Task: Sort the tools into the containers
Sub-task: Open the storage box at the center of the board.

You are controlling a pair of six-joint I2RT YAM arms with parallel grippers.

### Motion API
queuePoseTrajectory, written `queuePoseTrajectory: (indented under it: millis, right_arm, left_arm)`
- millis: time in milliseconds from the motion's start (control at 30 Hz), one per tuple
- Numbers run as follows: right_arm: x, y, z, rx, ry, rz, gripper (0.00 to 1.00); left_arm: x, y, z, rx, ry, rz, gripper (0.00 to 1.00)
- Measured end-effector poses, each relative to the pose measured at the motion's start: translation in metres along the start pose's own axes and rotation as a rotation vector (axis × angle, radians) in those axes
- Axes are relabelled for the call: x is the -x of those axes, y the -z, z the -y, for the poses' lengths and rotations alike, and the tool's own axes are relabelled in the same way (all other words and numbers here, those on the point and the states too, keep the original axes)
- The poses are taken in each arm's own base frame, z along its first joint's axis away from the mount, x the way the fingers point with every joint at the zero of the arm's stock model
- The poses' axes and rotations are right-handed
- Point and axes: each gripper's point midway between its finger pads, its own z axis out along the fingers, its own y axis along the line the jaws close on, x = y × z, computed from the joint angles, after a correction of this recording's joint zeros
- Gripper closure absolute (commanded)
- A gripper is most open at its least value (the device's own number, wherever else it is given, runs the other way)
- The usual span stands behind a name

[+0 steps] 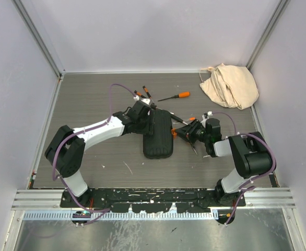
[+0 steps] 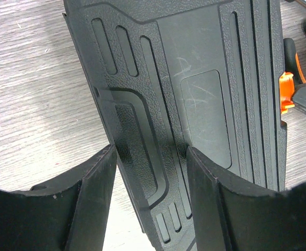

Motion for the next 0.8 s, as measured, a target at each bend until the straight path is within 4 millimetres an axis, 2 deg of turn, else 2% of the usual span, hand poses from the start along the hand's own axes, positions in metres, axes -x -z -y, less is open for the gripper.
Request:
queuePoseTrajectory:
  millis: [67, 133, 567, 800]
  right_arm:
    - [0.001, 0.002, -0.006, 0.015, 0.012, 0.005, 0.58]
    - [0.001, 0.003, -0.010, 0.025, 0.022, 0.008, 0.54]
    - [-0.001, 0.001, 0.006, -0.037, 0.017, 0.003, 0.47]
    - [-0.002, -0.006, 0.015, -0.055, -0.010, -0.014, 0.57]
  left_arm:
    - [0.000, 0.000, 0.000, 0.000, -0.003, 0.000, 0.45]
    - [0.000, 0.000, 0.000, 0.000, -0.003, 0.000, 0.45]
    - [0.000, 0.000, 0.000, 0.001, -0.004, -0.002, 0.45]
    - [-0.001, 0.000, -0.001, 0.003, -0.004, -0.005, 0.45]
